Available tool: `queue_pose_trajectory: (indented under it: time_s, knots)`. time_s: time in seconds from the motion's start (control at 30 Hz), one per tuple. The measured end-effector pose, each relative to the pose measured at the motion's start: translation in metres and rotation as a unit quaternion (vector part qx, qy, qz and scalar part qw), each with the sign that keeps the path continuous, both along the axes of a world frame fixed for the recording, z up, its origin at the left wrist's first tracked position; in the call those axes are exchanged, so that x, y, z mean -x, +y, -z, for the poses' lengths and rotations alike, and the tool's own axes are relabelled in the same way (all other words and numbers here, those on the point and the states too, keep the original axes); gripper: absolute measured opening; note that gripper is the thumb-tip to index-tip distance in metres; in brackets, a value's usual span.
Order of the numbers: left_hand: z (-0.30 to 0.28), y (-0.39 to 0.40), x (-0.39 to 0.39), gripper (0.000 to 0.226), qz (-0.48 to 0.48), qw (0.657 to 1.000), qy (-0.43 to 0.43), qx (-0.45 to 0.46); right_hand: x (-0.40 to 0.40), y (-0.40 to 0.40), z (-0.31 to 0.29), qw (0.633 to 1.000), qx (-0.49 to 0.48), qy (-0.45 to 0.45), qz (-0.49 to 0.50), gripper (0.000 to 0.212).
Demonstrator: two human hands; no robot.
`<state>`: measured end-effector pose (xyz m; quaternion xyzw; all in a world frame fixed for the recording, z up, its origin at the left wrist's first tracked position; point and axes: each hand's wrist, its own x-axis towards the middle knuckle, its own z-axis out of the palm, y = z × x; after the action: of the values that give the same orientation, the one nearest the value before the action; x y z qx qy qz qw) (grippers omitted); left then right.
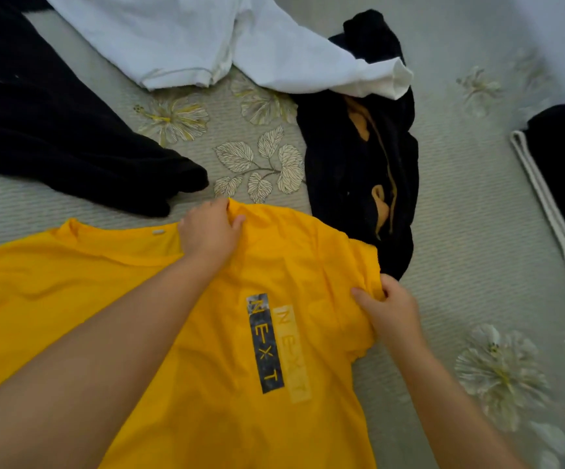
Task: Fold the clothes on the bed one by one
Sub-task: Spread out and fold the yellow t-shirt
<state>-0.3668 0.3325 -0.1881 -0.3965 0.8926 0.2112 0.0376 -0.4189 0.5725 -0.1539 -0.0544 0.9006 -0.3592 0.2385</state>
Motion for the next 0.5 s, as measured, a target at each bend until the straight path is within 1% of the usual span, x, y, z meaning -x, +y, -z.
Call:
queue_pose_trajectory:
  time_s: [0.03,0.07,0.1,0.13,0.17,0.2,0.23,0.27,0.3,0.33,0.4,0.43,0.5]
  knots:
    - [0.002,-0.003,0.006,0.017,-0.001,0.999,0.035,-0.020,-0.002,-0.002,-0.007,0.996,0.029,0.079,-0.010,0.023]
    - [0.003,-0.006,0.009,0.016,0.000,0.996,0.081,-0.045,-0.005,-0.003,-0.015,0.981,0.047,0.181,-0.043,0.021]
    - [0.003,-0.007,0.011,0.026,0.002,0.991,0.122,-0.057,-0.009,-0.003,-0.020,0.956,0.055,0.271,-0.097,0.010]
    - [0.001,-0.008,0.011,0.032,-0.007,0.987,0.152,-0.056,-0.014,-0.002,-0.020,0.928,0.049,0.335,-0.157,0.006]
    - [0.000,-0.010,0.011,0.032,-0.017,0.983,0.176,-0.048,-0.019,-0.001,-0.016,0.906,0.027,0.370,-0.202,0.015]
    - [0.000,-0.011,0.010,0.025,-0.027,0.983,0.178,-0.035,-0.022,0.000,-0.011,0.907,-0.004,0.359,-0.219,0.021]
    - [0.002,-0.013,0.009,0.018,-0.033,0.987,0.156,-0.021,-0.023,0.000,-0.005,0.925,-0.033,0.321,-0.202,0.026]
    - [0.004,-0.013,0.009,0.016,-0.037,0.992,0.124,-0.009,-0.024,0.001,0.000,0.944,-0.054,0.275,-0.174,0.031]
    - [0.007,-0.014,0.008,0.020,-0.048,0.995,0.093,-0.004,-0.023,0.002,0.005,0.960,-0.058,0.233,-0.143,0.033]
    - [0.009,-0.015,0.007,0.023,-0.065,0.995,0.080,-0.002,-0.021,0.003,0.008,0.973,-0.049,0.198,-0.105,0.033]
    - [0.003,-0.009,0.005,0.029,-0.095,0.991,0.093,0.002,-0.014,0.002,0.013,0.984,-0.046,0.168,-0.038,0.032]
    - [-0.001,-0.002,0.000,0.033,-0.082,0.991,0.109,0.015,-0.013,0.000,0.016,0.984,-0.061,0.167,-0.025,0.032]
    - [-0.007,0.020,-0.012,0.032,0.024,0.987,0.153,0.050,-0.015,-0.006,0.021,0.976,-0.102,0.184,-0.049,0.029]
